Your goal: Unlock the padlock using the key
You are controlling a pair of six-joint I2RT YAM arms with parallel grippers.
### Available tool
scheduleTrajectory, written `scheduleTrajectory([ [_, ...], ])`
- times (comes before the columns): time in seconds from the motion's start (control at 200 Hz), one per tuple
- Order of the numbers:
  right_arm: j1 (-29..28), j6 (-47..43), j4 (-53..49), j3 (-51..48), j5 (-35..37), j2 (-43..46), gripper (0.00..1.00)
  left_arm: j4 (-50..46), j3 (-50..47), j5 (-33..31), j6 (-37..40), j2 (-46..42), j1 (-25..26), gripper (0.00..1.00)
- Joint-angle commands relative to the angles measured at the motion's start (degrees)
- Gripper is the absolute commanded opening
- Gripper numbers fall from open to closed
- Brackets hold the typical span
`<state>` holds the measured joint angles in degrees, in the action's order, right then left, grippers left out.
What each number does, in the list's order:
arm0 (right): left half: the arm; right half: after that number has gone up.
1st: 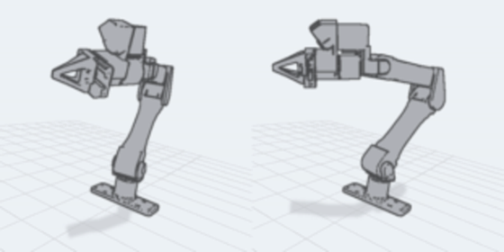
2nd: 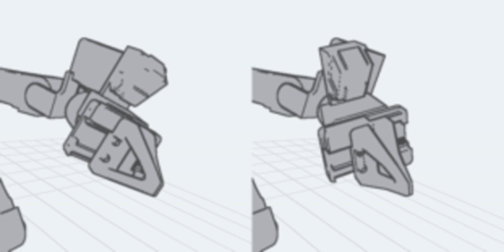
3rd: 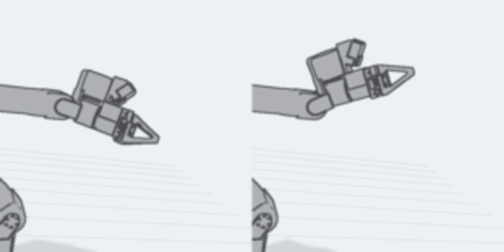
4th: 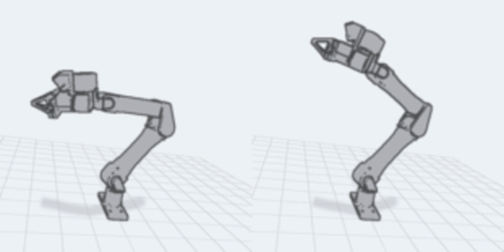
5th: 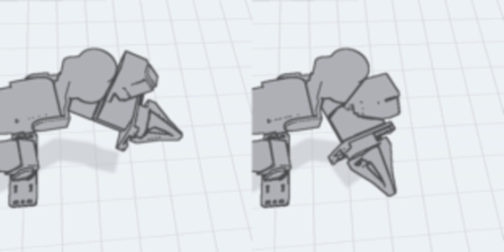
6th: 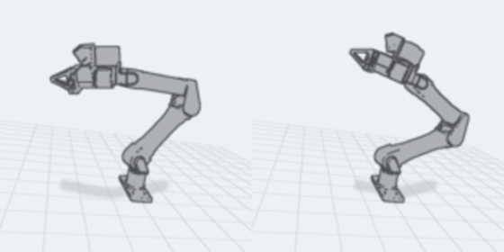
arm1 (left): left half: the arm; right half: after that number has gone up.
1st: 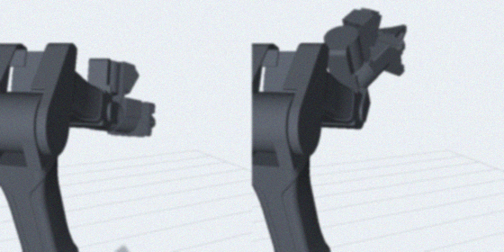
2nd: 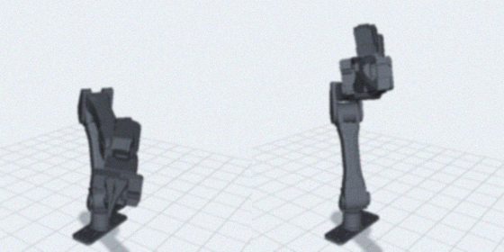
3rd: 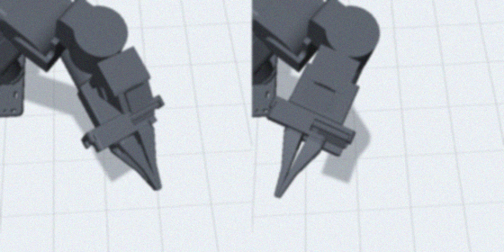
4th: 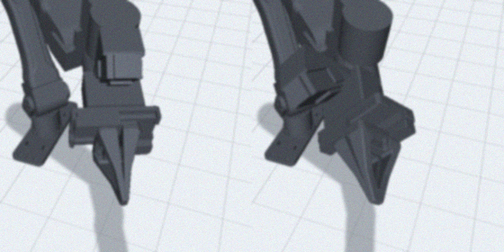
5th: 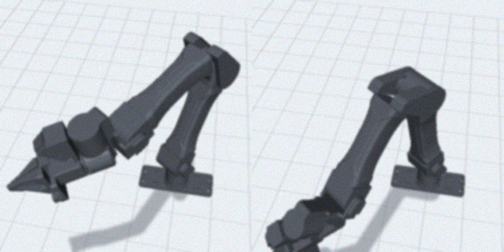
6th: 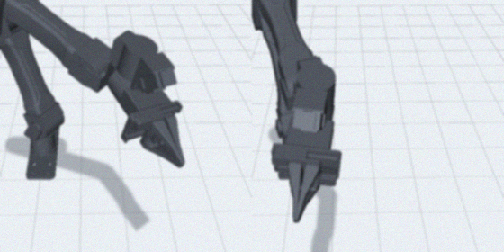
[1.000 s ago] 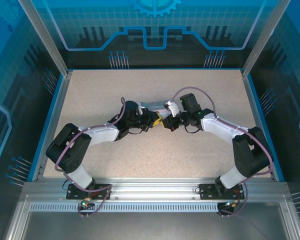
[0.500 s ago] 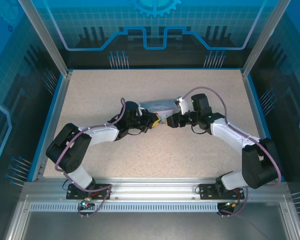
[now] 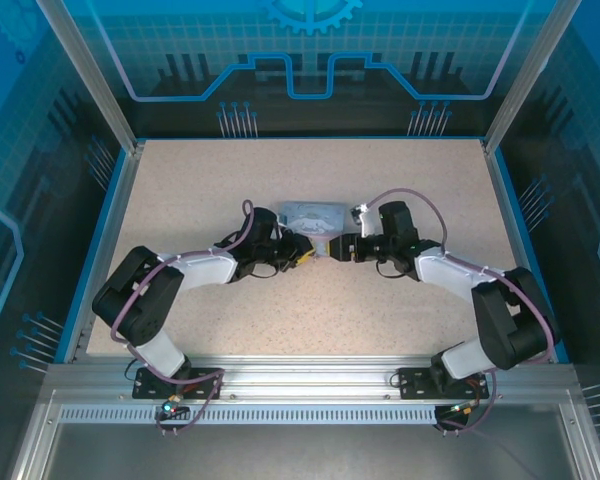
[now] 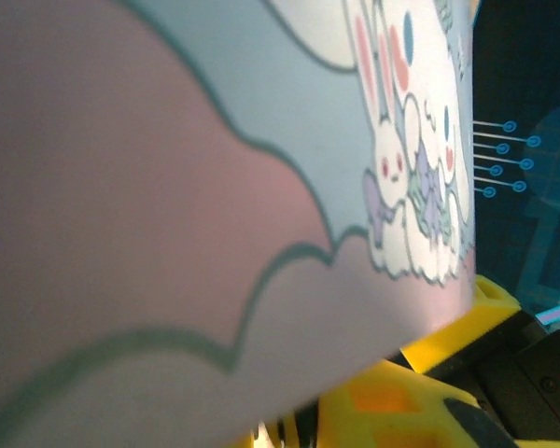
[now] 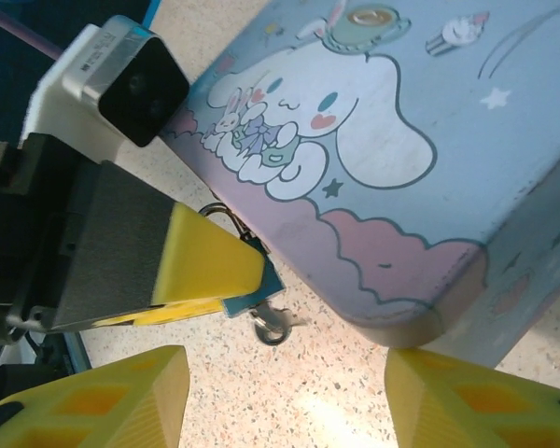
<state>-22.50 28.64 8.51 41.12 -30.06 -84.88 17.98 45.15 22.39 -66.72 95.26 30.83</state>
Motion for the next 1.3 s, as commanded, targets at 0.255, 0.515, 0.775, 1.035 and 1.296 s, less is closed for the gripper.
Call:
scheduleTrajectory([
  [0.255, -2.46, 4.81, 6.43, -0.57, 4.28, -5.5, 0.59, -2.09, -1.66, 3.18, 3.93, 1.57, 1.68, 0.53],
  [0.515, -2.2, 5.19, 6.51, 2.58, 5.02, -9.02, 0.59, -10.1, -1.2, 0.71, 8.67, -6.04, 1.6, 0.74],
  [0.775, -0.92, 6.11, 6.42, 7.62, 5.71, -12.7, 0.59, -16.13, 0.21, -2.97, 11.7, -12.08, 1.4, 0.94],
  [1.035, 0.01, 4.57, 4.06, 10.07, 4.93, -11.32, 0.64, -18.93, 1.59, -5.77, 12.99, -14.56, 0.81, 0.99],
  [1.296, -1.62, 1.33, 0.67, 3.48, 8.42, -6.18, 0.62, -21.25, 2.14, -8.75, 13.88, -17.58, -1.41, 0.99],
])
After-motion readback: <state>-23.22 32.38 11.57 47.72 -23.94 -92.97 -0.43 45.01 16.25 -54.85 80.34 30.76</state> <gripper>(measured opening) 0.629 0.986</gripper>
